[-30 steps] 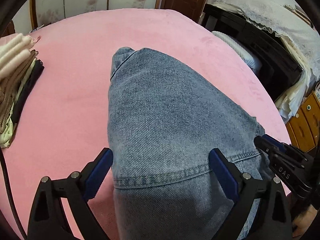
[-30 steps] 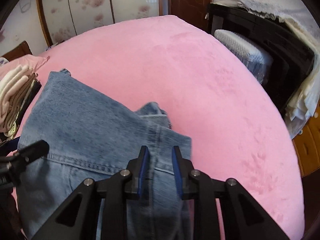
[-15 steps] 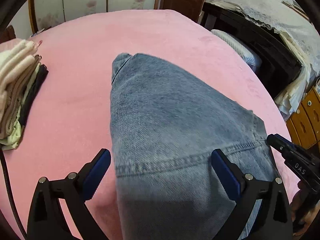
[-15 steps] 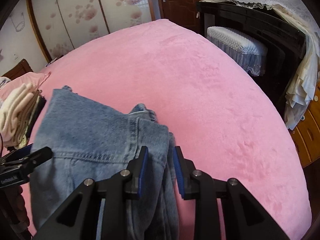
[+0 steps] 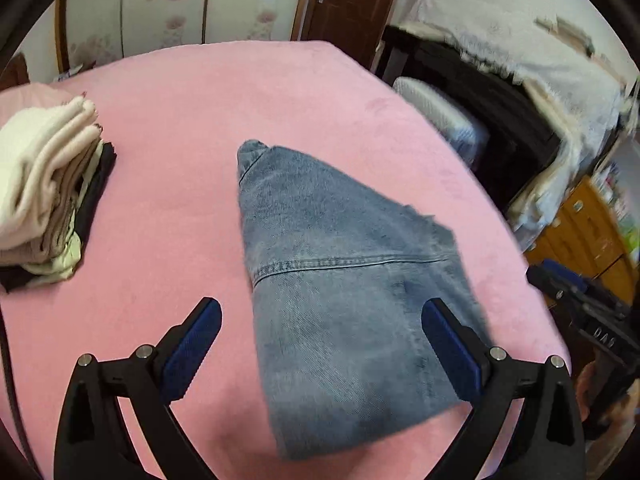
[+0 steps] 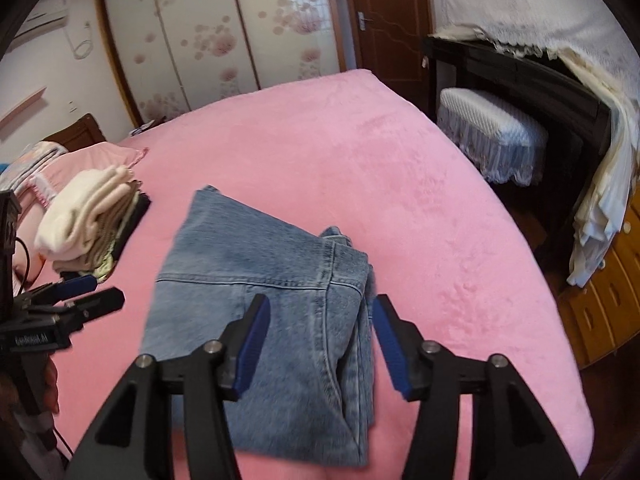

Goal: Fold large clothes

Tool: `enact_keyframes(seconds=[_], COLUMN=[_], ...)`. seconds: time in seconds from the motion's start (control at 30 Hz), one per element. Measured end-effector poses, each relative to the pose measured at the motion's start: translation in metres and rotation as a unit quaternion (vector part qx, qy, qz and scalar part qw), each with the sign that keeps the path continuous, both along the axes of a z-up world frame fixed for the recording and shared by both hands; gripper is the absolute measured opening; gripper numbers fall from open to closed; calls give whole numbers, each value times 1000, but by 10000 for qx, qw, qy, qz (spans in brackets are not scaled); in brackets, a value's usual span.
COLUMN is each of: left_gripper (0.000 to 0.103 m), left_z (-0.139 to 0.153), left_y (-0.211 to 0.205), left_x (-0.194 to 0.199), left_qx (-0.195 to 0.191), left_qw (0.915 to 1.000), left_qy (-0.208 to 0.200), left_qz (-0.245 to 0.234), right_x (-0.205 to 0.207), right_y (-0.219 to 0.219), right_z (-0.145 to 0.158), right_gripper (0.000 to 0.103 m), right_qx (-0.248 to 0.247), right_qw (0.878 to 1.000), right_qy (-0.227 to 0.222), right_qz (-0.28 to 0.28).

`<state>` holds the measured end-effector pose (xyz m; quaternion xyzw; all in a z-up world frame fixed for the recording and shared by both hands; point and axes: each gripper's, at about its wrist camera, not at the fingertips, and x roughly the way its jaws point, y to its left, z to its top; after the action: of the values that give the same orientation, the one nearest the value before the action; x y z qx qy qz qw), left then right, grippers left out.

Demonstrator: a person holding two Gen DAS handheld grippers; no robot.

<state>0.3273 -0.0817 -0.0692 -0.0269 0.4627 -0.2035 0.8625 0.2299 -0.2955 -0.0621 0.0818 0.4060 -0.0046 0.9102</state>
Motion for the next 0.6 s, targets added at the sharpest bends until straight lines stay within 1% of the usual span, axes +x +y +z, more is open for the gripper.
enact_keyframes(seconds=[0.03,0.07,0.1,0.13,0.17,0.23,0.33,0.37,0.47,0.53,0.57,0.6], left_gripper=[102,102,102,102,102,102,102,102,102,102,102,102], left_z=[6,10,15,19,23,32,36,33,14,-5,-16,-27], left_y=[5,7,8,9,13,19,27,28,30,28,27,25], left_x=[-4,-6,-9,-12,-17,-23,-26,-25,-17,-11,-8,-5], left_qx=[-95,-120,-93,-64,-70,-166,-312,-341,-494,-541,-534,-508], left_qw=[9999,9995,9988,9988,9989,9987,9980,9979,9963,9945,9939,9934], left_qy=[36,68,123,121,79,-5,-72,-44,308,536,615,681], left_qz=[-125,-290,-461,-479,-467,-486,-542,-540,-638,-723,-739,-770], right_x=[-4,-9,-14,-17,-21,-28,-30,-29,-22,-14,-8,-4], right_y=[0,0,-1,-1,-1,-4,-5,-6,-4,-5,-7,-10], right_z=[6,14,20,26,33,43,50,49,33,13,0,-10], right_gripper=[67,69,74,80,83,93,101,102,103,103,103,103], right_qx=[3,29,54,88,153,311,401,389,232,209,290,390], right_qw=[10000,9999,9998,9996,9991,9980,9966,9965,9971,9975,9970,9965], right_qy=[-27,-85,-162,-234,-316,-461,-561,-547,-396,-61,175,301], right_qz=[32,76,116,156,217,298,443,495,611,674,689,674])
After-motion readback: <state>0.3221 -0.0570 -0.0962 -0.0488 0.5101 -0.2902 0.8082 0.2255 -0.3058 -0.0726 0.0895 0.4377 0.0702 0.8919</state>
